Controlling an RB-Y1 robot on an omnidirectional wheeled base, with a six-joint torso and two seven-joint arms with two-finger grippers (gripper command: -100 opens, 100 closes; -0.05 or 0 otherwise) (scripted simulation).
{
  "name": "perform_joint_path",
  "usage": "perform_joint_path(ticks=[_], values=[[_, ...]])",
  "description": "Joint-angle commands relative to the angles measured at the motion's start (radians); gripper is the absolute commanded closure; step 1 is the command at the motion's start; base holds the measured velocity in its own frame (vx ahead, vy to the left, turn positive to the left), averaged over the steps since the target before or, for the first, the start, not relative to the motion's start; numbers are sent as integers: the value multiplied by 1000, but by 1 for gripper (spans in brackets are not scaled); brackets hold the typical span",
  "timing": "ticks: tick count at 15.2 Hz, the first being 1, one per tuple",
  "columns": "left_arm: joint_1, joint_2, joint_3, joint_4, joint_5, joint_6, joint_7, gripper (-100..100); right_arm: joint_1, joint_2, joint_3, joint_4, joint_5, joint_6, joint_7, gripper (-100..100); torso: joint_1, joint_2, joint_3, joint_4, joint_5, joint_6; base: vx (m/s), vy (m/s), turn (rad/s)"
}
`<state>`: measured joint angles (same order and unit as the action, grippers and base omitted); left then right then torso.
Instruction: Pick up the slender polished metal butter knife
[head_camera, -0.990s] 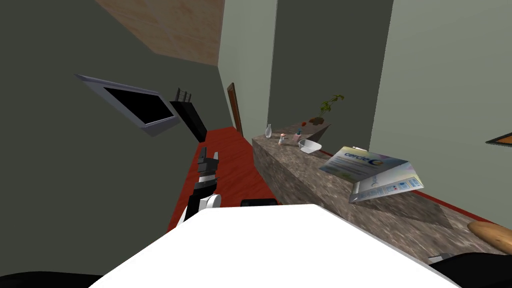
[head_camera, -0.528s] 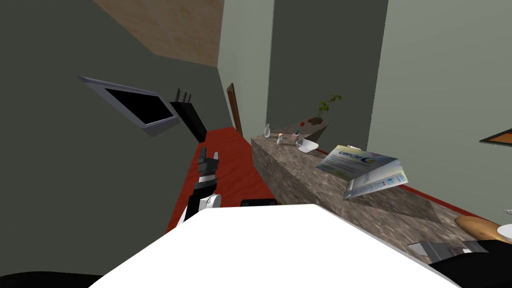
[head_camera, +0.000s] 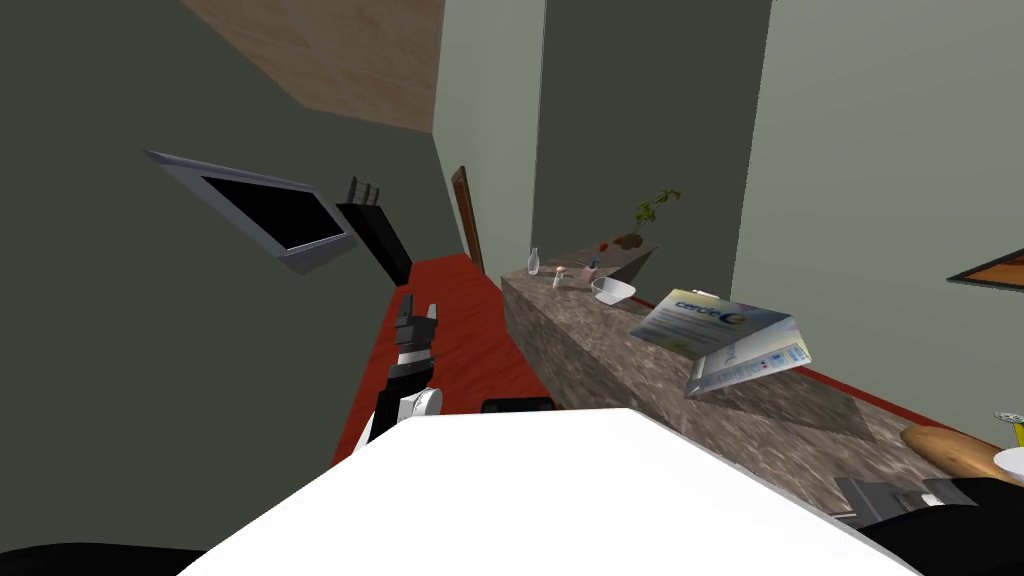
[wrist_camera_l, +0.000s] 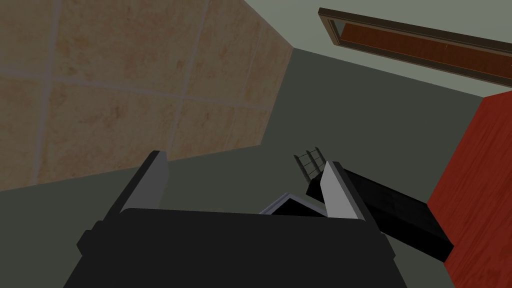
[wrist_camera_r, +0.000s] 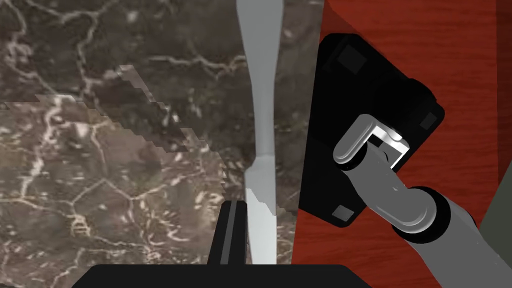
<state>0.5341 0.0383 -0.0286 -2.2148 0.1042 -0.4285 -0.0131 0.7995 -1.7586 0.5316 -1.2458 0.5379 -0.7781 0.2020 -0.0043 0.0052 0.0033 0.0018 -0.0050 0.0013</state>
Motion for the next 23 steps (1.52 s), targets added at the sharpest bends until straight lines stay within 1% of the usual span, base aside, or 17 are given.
perform_joint_path(ticks=[1,3,4,7,9,10,11,12,13,14,20,21,22,23], values=[[0,0,0,0,0,0,0,0,-27,19,-31,12,7,2,11,-100,0,0,0,0,0,0,-96,-9,-137],[0,0,0,0,0,0,0,0,-49,36,-60,15,3,4,21,-100,0,5,3,1,0,1,-148,-15,-132],[0,0,0,0,0,0,0,0,-55,41,-67,15,1,4,24,-100,-1,7,4,2,0,0,-164,-30,-57],[0,0,0,0,0,0,0,0,-96,78,-112,15,-21,1,42,-100,-2,10,6,2,0,0,-173,-41,-57],[0,0,0,0,0,0,0,0,-96,78,-112,15,-21,1,42,-100,-3,11,7,3,-1,0,-136,-46,-19],[0,0,0,0,0,0,0,0,-118,100,-132,14,-37,-3,51,-100,-2,9,5,2,-1,0,-99,-43,-22],[0,0,0,0,0,0,0,0,-132,114,-144,13,-49,-6,56,-100,-3,7,4,2,-1,0,-151,-69,-39],[0,0,0,0,0,0,0,0,-146,127,-154,12,-62,-10,60,-100,-4,8,5,2,-1,0,-202,-87,-25],[0,0,0,0,0,0,0,0,-146,127,-154,12,-62,-10,60,-100,-5,11,6,2,-1,0,-176,-69,0],[0,0,0,0,0,0,0,0,-164,145,-167,9,-82,-16,66,-100,-4,11,7,3,-1,0,-139,-68,1],[0,0,0,0,0,0,0,0,-204,183,-183,-6,-138,-41,76,-100,-3,8,5,2,-1,0,-127,-57,24],[0,0,0,0,0,0,0,0,-207,181,-176,5,-121,-41,72,-100,-3,7,4,2,-1,0,-57,-26,18],[0,0,0,0,0,0,0,0,-204,214,-165,18,-103,-29,85,-100,-2,5,3,1,-1,0,50,18,57],[0,0,0,0,0,0,0,0,-203,223,-162,23,-97,-25,88,-100,0,0,0,0,0,0,135,41,68]])
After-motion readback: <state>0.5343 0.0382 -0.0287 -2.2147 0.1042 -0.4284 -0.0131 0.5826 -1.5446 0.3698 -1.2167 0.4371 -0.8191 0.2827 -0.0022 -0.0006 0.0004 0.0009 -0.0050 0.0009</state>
